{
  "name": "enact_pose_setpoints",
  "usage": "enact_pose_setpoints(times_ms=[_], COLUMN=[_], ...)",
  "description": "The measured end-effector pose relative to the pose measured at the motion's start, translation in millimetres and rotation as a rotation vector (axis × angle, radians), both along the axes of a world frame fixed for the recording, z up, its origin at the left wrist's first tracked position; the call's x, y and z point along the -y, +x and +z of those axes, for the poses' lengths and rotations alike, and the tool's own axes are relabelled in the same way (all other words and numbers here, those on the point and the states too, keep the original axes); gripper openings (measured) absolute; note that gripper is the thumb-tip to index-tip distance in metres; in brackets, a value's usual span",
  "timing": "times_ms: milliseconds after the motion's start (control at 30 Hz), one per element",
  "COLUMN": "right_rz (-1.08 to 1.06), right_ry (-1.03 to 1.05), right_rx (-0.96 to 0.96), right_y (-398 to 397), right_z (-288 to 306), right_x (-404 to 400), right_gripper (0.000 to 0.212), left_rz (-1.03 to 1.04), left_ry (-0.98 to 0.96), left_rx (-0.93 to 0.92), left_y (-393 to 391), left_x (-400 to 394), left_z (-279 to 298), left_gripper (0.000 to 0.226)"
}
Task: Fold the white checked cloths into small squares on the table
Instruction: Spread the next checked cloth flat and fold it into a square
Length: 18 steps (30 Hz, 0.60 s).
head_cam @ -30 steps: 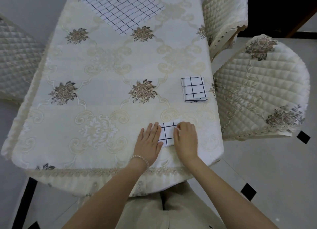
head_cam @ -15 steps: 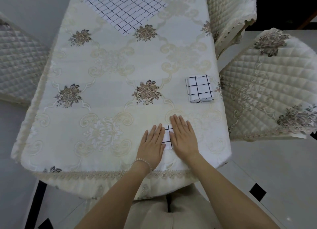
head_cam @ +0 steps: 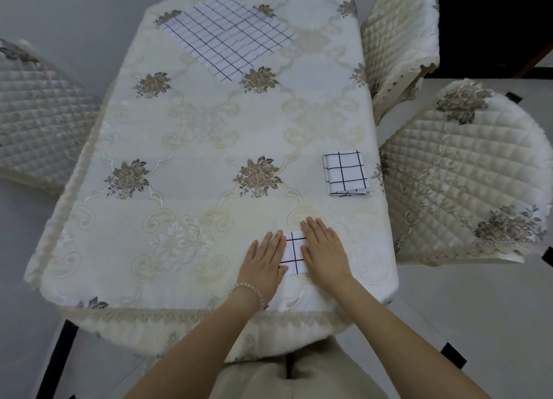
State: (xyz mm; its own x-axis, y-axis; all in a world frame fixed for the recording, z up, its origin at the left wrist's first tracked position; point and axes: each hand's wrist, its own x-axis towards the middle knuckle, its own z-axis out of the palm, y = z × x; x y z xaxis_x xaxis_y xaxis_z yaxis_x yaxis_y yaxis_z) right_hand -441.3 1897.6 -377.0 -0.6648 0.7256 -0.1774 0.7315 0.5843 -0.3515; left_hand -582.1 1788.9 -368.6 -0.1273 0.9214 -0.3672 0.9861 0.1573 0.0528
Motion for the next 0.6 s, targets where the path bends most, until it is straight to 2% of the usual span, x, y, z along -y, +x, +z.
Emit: enact_pose_setpoints(times_ms=[100,233,400,533,600], right_rz=[0.031,0.04,-0.012,-0.004,-0.031], right_ry=[0.009,-0.085,-0.371,-0.404,-0.429], right_rx=[0.03,0.177,0.227,0.217,0.147], right_y=[1.3,-5.0,-9.6,-4.7,0.1], right_z=[16.5,32.9,39.5,40.5,42.9], right_x=[-8.3,-22.4,-38.3,-38.3,-35.6], right_gripper=[0.043,0.043,0.036,0.027,0.012], left_rz=[-0.004,0.017,0.23,0.374,0.444], left_ry=[-0.02,-0.032,0.072,0.147,0.193], left_rx=[-0.018,0.063,0.254,0.368,0.421], left_y=[0.6,-1.7,-3.9,-2.9,-3.6], left_x=[-5.1,-10.0,-9.3,-1.9,2.9], left_z=[5.6,11.2,20.2,23.3,25.1], left_gripper=[0.062,0.064,0.072,0.069,0.067])
